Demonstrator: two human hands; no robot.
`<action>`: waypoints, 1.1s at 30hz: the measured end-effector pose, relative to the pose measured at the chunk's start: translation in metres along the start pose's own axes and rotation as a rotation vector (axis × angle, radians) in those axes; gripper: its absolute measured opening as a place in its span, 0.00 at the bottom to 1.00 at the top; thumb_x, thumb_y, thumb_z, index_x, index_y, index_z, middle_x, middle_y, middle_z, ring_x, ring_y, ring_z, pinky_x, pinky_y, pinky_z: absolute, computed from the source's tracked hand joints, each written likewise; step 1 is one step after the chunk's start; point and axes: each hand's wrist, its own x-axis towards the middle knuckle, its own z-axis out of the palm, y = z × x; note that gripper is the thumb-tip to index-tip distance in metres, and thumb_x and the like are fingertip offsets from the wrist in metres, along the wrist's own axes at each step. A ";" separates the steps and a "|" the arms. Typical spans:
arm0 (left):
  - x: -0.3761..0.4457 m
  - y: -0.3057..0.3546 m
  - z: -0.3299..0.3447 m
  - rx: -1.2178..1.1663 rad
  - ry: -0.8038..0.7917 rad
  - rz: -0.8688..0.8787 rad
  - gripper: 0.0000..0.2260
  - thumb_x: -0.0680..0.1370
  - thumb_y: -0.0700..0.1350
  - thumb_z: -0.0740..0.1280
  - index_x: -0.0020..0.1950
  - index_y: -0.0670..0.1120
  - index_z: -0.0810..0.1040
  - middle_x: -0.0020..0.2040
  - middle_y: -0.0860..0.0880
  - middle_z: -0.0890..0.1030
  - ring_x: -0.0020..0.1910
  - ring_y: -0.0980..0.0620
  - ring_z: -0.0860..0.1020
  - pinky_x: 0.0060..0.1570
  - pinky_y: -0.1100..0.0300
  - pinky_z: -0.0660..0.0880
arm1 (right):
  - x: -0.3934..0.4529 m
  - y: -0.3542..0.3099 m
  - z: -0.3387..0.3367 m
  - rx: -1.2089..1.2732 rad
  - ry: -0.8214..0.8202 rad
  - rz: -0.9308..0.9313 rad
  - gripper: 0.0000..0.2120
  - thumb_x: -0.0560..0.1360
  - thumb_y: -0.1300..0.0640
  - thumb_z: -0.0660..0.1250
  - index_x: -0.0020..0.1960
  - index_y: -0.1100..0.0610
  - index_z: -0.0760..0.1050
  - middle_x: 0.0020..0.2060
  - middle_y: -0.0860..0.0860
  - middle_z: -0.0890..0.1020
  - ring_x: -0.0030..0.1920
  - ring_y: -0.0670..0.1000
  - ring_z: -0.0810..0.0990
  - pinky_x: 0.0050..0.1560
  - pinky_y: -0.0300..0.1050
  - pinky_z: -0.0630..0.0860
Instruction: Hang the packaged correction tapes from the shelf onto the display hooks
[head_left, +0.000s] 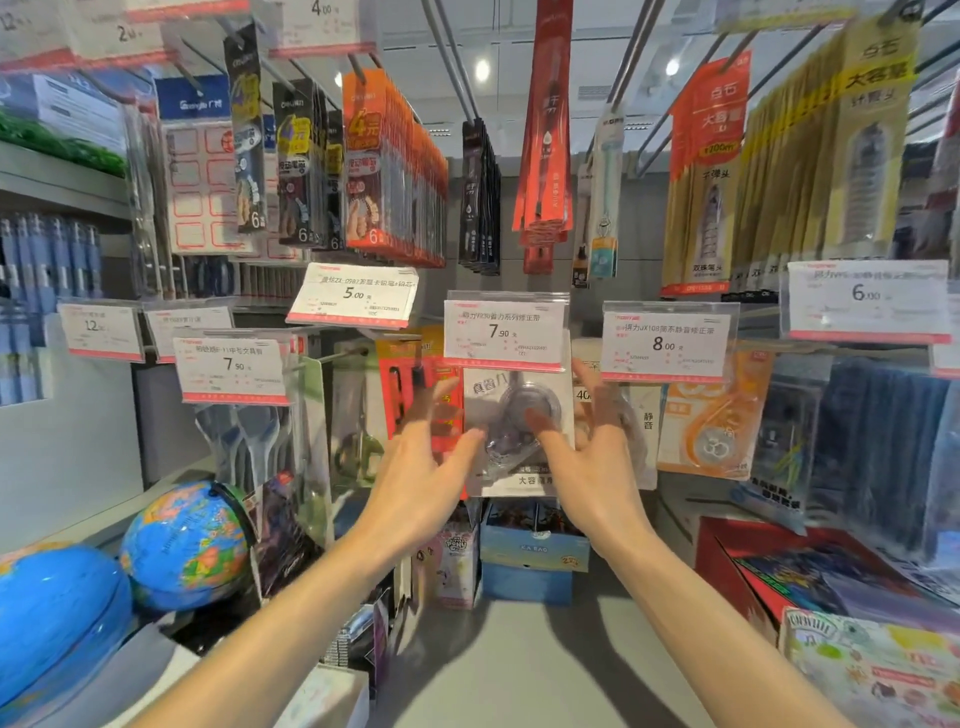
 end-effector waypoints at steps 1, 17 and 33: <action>0.004 -0.003 0.007 -0.025 -0.025 0.001 0.26 0.82 0.50 0.65 0.76 0.66 0.60 0.47 0.62 0.85 0.42 0.52 0.84 0.41 0.66 0.80 | 0.002 0.002 0.002 0.005 -0.005 0.008 0.22 0.80 0.45 0.70 0.69 0.32 0.65 0.65 0.48 0.82 0.64 0.54 0.82 0.66 0.59 0.78; 0.026 -0.027 0.032 -0.010 -0.068 -0.023 0.32 0.79 0.69 0.61 0.77 0.73 0.46 0.74 0.65 0.59 0.56 0.67 0.71 0.62 0.54 0.67 | 0.013 0.026 -0.008 -0.410 0.018 -0.109 0.25 0.83 0.51 0.67 0.78 0.47 0.67 0.65 0.50 0.78 0.55 0.41 0.80 0.59 0.26 0.73; 0.026 -0.037 0.031 -0.041 -0.041 0.012 0.25 0.81 0.60 0.64 0.76 0.67 0.60 0.76 0.55 0.65 0.66 0.53 0.75 0.60 0.49 0.77 | 0.001 0.038 -0.047 -0.346 0.014 -0.015 0.15 0.81 0.61 0.68 0.65 0.48 0.76 0.53 0.41 0.83 0.52 0.38 0.83 0.54 0.33 0.79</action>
